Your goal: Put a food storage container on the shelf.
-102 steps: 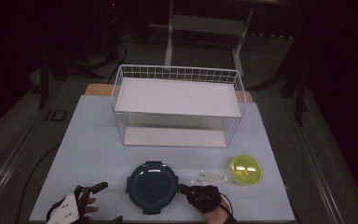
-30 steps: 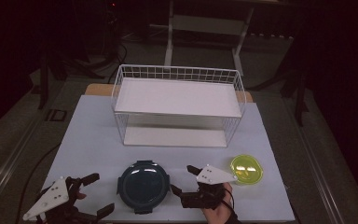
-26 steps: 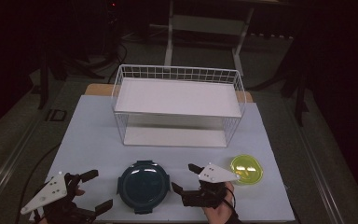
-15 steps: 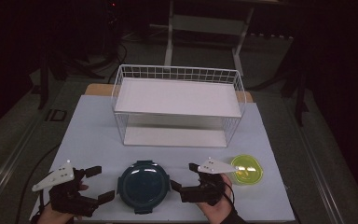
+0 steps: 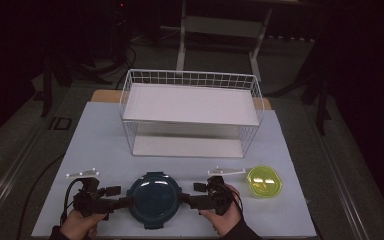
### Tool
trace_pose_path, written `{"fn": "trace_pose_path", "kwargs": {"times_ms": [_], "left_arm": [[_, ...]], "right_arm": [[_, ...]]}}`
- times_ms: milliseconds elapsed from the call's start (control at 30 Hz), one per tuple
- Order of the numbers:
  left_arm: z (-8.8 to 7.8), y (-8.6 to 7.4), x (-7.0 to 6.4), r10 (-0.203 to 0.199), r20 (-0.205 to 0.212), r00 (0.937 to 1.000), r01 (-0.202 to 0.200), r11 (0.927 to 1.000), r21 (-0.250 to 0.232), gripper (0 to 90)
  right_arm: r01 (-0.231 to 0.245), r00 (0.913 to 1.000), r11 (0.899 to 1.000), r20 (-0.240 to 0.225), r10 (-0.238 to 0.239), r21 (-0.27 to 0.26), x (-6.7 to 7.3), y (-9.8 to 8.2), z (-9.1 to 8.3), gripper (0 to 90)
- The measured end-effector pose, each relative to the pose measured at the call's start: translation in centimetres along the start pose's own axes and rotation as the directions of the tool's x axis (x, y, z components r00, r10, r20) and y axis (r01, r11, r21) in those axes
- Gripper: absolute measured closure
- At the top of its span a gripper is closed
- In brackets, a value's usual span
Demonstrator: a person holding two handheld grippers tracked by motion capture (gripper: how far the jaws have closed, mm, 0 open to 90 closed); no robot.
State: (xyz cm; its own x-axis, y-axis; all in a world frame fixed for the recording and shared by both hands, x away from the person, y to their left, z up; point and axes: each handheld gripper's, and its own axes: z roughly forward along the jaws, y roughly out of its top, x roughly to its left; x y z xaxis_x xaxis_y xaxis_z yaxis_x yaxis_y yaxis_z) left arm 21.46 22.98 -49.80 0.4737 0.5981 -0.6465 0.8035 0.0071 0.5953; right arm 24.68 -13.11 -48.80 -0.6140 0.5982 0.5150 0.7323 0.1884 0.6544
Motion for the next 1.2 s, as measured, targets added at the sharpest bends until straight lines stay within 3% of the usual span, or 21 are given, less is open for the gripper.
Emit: {"fn": "trace_pose_path", "kwargs": {"times_ms": [100,167,200,333,367,433,567,600,700,733,833,967,1033,1133,1200], "left_arm": [[0.1,0.0,0.4,-0.028,-0.019,0.9994,0.028,0.9995,0.016,12.3],[0.3,-0.1,0.9,-0.075,-0.036,0.9965,0.076,0.9966,0.032,13.4],[0.4,-0.1,1.3,-0.105,-0.025,0.9941,0.106,0.9934,0.044,14.0],[0.6,-0.3,2.0,-0.149,-0.012,0.9888,0.149,0.9869,0.061,17.3],[0.7,-0.3,2.2,-0.169,-0.006,0.9855,0.169,0.9834,0.066,21.9],[0.7,-0.4,2.5,-0.196,0.007,0.9805,0.195,0.9780,0.073,22.3],[0.6,-0.6,3.0,-0.237,0.039,0.9706,0.233,0.9687,0.084,34.1],[0.6,-0.7,3.0,-0.236,0.039,0.9710,0.232,0.9686,0.090,38.8],[0.6,-0.8,3.2,-0.255,0.038,0.9662,0.250,0.9627,0.103,41.9],[0.7,-0.8,3.3,-0.264,0.044,0.9634,0.259,0.9604,0.104,46.7],[0.8,-0.9,3.5,-0.278,0.063,0.9585,0.270,0.9567,0.108,49.7],[1.1,-1.1,3.8,-0.309,0.096,0.9462,0.297,0.9470,0.123,50.9],[1.3,-1.1,3.8,-0.311,0.100,0.9451,0.298,0.9459,0.129,50.5],[1.4,-1.0,4.0,-0.305,0.112,0.9459,0.289,0.9474,0.137,50.5],[1.4,-1.1,4.0,-0.309,0.118,0.9438,0.293,0.9465,0.136,50.6]], "right_arm": [[-0.024,0.9996,1.000,-0.012,0.024,0.015,-0.2,0.0,0.4,22.8],[-0.050,0.9985,0.998,-0.023,0.050,0.037,-0.3,0.0,0.8,25.4],[-0.065,0.9976,0.997,-0.020,0.066,0.047,-0.4,0.0,1.1,26.2],[-0.087,0.9959,0.994,-0.018,0.088,0.065,-0.6,0.0,1.4,29.6],[-0.114,0.9929,0.990,-0.026,0.116,0.079,-0.8,-0.2,1.6,32.7],[-0.126,0.9914,0.989,-0.026,0.129,0.081,-0.9,-0.2,1.6,34.0],[-0.198,0.9765,0.976,-0.068,0.205,0.096,-1.6,-0.4,1.8,38.8],[-0.217,0.9712,0.970,-0.077,0.225,0.108,-1.7,-0.4,2.0,40.8],[-0.222,0.9699,0.969,-0.078,0.231,0.111,-1.7,-0.4,2.0,41.1],[-0.239,0.9661,0.963,-0.070,0.248,0.121,-1.7,-0.5,2.2,43.9],[-0.262,0.9592,0.956,-0.075,0.273,0.130,-1.9,-0.6,2.4,46.2],[-0.303,0.9423,0.941,-0.100,0.320,0.151,-2.0,-0.6,2.6,49.2],[-0.321,0.9343,0.933,-0.108,0.340,0.161,-2.0,-0.7,2.8,49.4],[-0.332,0.9289,0.927,-0.112,0.353,0.172,-2.1,-0.6,2.8,50.1],[-0.353,0.9181,0.918,-0.123,0.377,0.179,-2.3,-0.7,2.8,50.5]]}}
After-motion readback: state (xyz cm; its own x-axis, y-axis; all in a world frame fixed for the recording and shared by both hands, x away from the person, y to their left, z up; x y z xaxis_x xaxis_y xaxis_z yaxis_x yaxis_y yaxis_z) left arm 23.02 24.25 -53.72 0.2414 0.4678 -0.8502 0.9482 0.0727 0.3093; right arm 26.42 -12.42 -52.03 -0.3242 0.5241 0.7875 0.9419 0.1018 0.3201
